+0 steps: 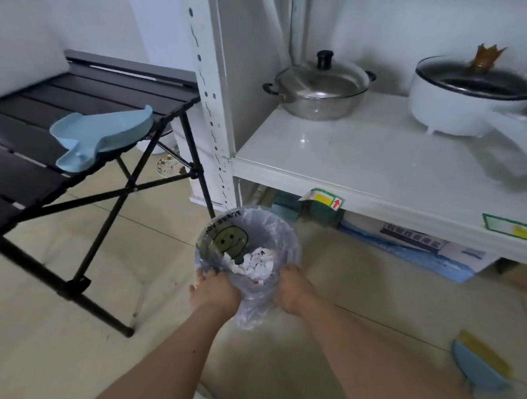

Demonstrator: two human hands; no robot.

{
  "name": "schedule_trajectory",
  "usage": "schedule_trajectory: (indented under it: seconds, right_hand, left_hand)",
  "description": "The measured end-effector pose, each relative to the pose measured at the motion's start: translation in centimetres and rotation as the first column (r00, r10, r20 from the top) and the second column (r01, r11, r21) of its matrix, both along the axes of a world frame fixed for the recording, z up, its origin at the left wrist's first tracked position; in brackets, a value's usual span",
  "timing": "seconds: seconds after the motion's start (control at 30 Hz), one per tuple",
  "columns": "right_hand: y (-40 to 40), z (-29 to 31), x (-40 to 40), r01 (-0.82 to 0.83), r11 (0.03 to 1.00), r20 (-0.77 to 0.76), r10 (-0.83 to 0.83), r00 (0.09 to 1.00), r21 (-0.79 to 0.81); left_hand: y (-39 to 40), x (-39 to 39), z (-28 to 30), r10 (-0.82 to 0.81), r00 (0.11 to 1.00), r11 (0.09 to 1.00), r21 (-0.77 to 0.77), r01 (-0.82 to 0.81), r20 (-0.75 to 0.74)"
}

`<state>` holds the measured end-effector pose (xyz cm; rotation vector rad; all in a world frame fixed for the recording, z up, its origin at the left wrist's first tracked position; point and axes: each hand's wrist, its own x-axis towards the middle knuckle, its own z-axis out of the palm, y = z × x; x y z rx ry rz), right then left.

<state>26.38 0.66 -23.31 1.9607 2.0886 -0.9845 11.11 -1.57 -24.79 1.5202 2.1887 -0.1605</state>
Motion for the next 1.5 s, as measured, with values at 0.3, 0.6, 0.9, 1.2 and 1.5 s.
schedule_trajectory:
  seconds: [0.3, 0.6, 0.9, 1.2, 1.5]
  right_hand:
    - [-0.2, -0.6, -8.1, -0.108, 0.994, -0.043, 0.108, 0.993, -0.005]
    - [-0.8, -0.1, -7.7, -0.104, 0.992, -0.117, 0.112, 0.987, 0.066]
    - [-0.9, 2.7, 2.3, 0.11, 0.979, -0.14, -0.086, 0.986, 0.173]
    - [-3.1, 3.6, 17.6, 0.374, 0.912, -0.105, -0.361, 0.927, 0.17]
    - [-6.8, 0.5, 28.8, 0.541, 0.832, -0.086, -0.534, 0.841, 0.123]
  left_hand:
    - [-2.0, -7.2, -0.1, 0.138, 0.99, 0.99, 0.027, -0.137, -0.029]
    - [-1.5, -5.1, 1.7, 0.106, 0.989, 0.994, 0.048, -0.102, -0.103]
    - [1.6, 8.0, 4.6, -0.152, 0.988, 0.97, 0.189, 0.154, -0.026]
    - [1.0, 23.2, 5.5, -0.444, 0.896, 0.875, 0.204, 0.439, -0.022]
    - [-1.0, 34.8, 2.1, -0.611, 0.791, 0.781, 0.164, 0.603, 0.0]
